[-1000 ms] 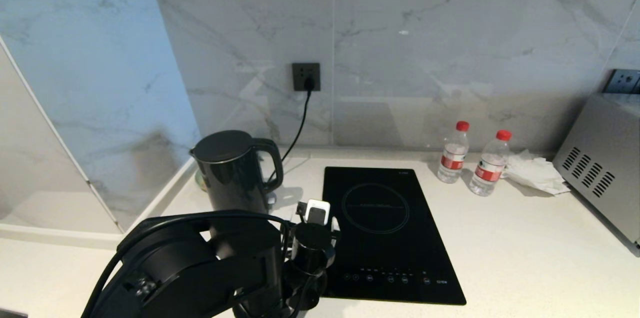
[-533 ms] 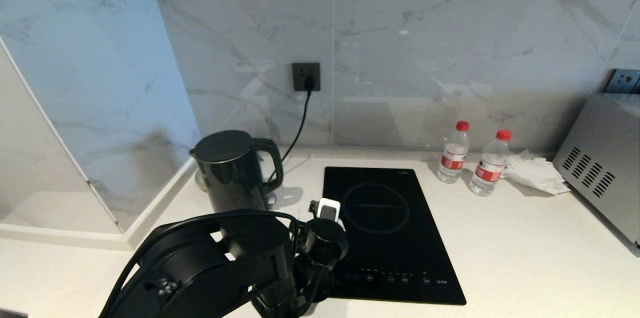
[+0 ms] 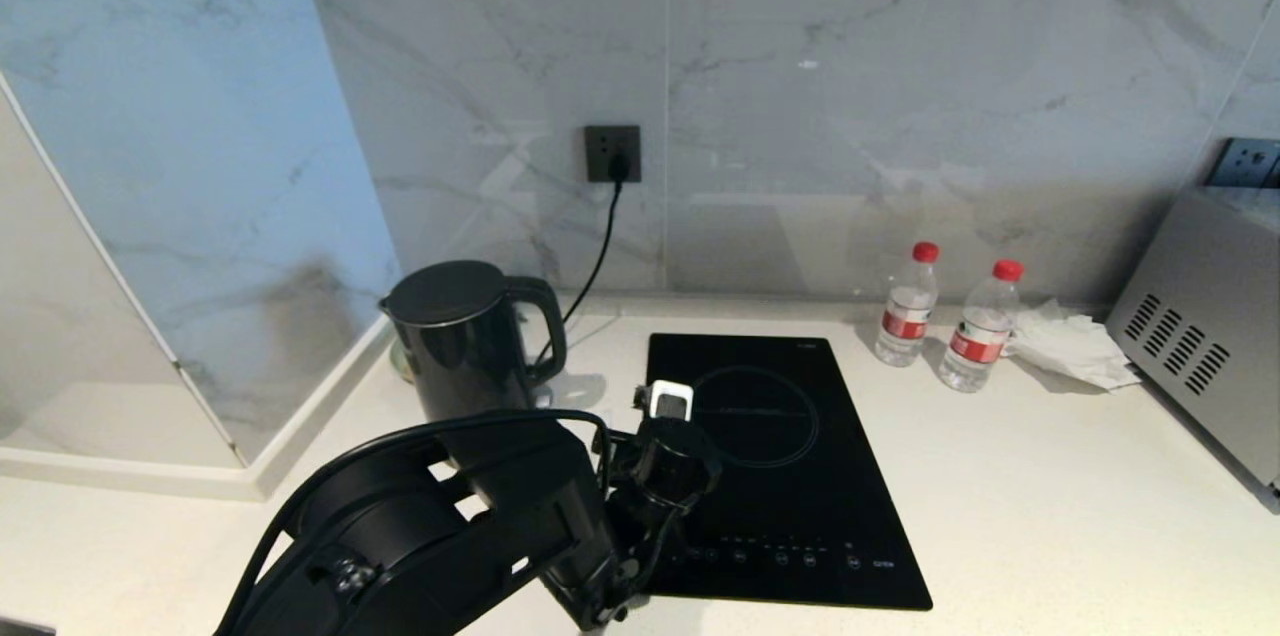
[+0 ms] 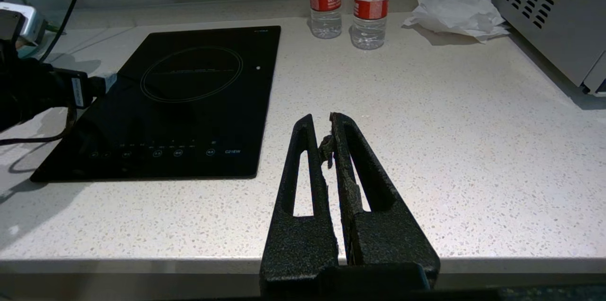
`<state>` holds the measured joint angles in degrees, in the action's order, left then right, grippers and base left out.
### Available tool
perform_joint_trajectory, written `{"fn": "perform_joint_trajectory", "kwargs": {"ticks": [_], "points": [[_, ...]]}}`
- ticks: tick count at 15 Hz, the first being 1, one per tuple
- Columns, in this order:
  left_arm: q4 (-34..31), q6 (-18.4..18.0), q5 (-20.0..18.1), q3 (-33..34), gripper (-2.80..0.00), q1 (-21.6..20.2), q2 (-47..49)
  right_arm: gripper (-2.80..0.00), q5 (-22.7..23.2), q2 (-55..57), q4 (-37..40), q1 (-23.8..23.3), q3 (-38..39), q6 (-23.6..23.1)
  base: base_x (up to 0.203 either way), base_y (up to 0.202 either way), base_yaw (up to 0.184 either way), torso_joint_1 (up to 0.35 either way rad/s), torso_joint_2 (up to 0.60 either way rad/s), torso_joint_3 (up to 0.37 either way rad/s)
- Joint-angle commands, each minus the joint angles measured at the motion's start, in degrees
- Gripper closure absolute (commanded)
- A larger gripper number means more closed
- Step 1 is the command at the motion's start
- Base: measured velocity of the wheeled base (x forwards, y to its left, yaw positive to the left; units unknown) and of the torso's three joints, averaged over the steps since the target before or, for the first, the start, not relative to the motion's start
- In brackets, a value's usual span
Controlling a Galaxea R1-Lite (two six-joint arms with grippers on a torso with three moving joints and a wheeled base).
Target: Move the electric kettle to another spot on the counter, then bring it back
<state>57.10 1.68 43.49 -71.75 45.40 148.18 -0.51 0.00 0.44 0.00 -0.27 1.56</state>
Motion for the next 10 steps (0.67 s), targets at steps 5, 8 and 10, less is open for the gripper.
{"fn": "perform_joint_trajectory", "kwargs": {"ticks": [5, 8, 10], "points": [[-11.75, 14.23, -6.08, -3.82, -2.80, 0.35, -3.60, 0.00, -0.02, 0.09, 0.00, 0.00, 0.00, 0.02, 0.000, 0.000, 0.000, 0.000, 0.00, 0.000], [-17.00, 18.94, -9.35, -5.86, -2.80, -0.37, -4.48, 0.00, -0.02, 0.09, 0.00, 0.00, 0.00, 0.02, 0.000, 0.000, 0.000, 0.000, 0.00, 0.000], [-17.66, 18.97, -9.06, -8.86, -2.80, -1.02, -2.97, 0.00, -0.01, 0.09, 0.00, 0.00, 0.00, 0.02, 0.000, 0.000, 0.000, 0.000, 0.00, 0.000]]}}
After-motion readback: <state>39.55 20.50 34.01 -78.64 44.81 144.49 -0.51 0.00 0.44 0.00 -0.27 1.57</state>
